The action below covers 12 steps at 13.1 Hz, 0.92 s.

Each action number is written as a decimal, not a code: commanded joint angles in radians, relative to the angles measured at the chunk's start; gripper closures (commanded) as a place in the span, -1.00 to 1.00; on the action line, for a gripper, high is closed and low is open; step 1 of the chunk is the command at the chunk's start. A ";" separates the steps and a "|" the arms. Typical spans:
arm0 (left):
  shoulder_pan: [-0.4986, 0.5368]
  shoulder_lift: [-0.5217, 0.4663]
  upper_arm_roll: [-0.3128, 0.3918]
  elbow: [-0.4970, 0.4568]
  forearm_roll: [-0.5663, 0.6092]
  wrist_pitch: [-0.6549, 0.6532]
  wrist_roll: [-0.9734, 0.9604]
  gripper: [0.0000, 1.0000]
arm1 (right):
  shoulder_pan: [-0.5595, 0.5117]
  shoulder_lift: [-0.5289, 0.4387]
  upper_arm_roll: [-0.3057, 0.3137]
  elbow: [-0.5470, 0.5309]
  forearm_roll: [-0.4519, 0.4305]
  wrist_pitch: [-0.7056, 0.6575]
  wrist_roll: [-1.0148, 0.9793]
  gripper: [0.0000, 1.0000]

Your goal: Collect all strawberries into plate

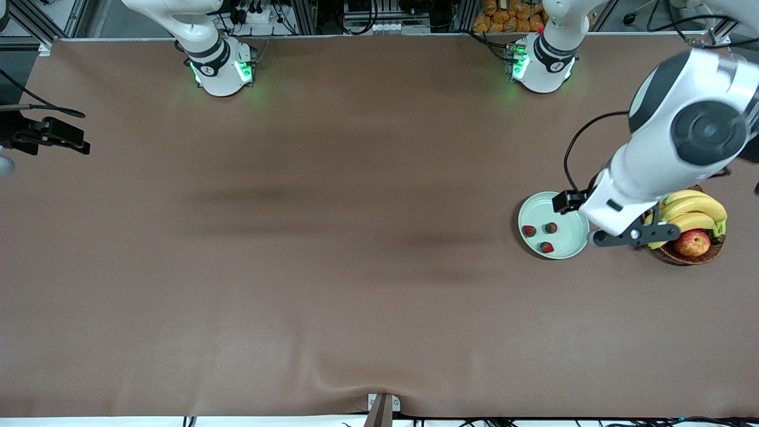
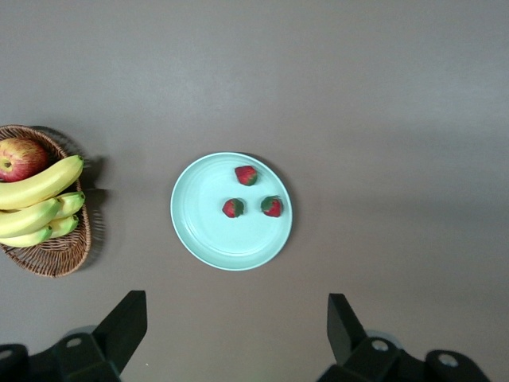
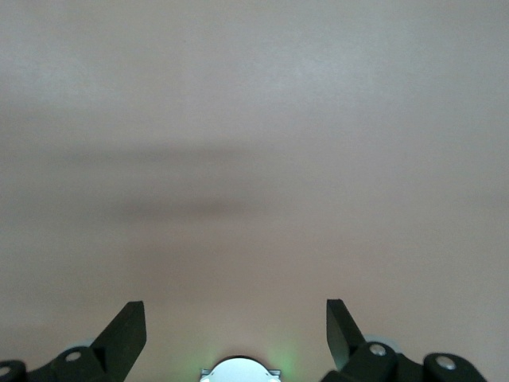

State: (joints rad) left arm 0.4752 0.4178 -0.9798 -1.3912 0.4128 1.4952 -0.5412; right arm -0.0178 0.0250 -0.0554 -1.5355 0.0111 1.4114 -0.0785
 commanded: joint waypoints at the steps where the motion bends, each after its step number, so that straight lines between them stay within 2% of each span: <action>1: 0.007 -0.111 0.003 -0.011 -0.063 -0.018 0.004 -1.00 | -0.002 -0.007 -0.009 0.008 0.027 -0.014 -0.018 -1.00; 4: 0.003 -0.162 0.030 0.011 -0.104 -0.016 0.009 -1.00 | -0.004 -0.005 -0.011 0.014 0.021 -0.014 -0.018 -1.00; 6: -0.016 -0.206 0.116 0.011 -0.175 -0.016 0.050 -1.00 | -0.005 -0.005 -0.011 0.035 0.013 -0.014 -0.038 -1.00; 7: -0.065 -0.233 0.198 0.011 -0.210 -0.016 0.103 -1.00 | -0.007 -0.005 -0.012 0.040 0.012 -0.014 -0.040 -1.00; 10: -0.245 -0.304 0.523 0.009 -0.346 -0.016 0.242 -1.00 | -0.021 -0.004 -0.014 0.054 0.013 -0.015 -0.046 -1.00; 12: -0.302 -0.342 0.651 -0.008 -0.403 -0.018 0.334 -1.00 | -0.022 -0.004 -0.014 0.057 0.013 -0.014 -0.047 -1.00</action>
State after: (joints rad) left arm 0.2251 0.1288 -0.4243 -1.3760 0.0570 1.4889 -0.2756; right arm -0.0268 0.0239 -0.0743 -1.4948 0.0220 1.4101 -0.1082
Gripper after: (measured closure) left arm 0.000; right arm 0.000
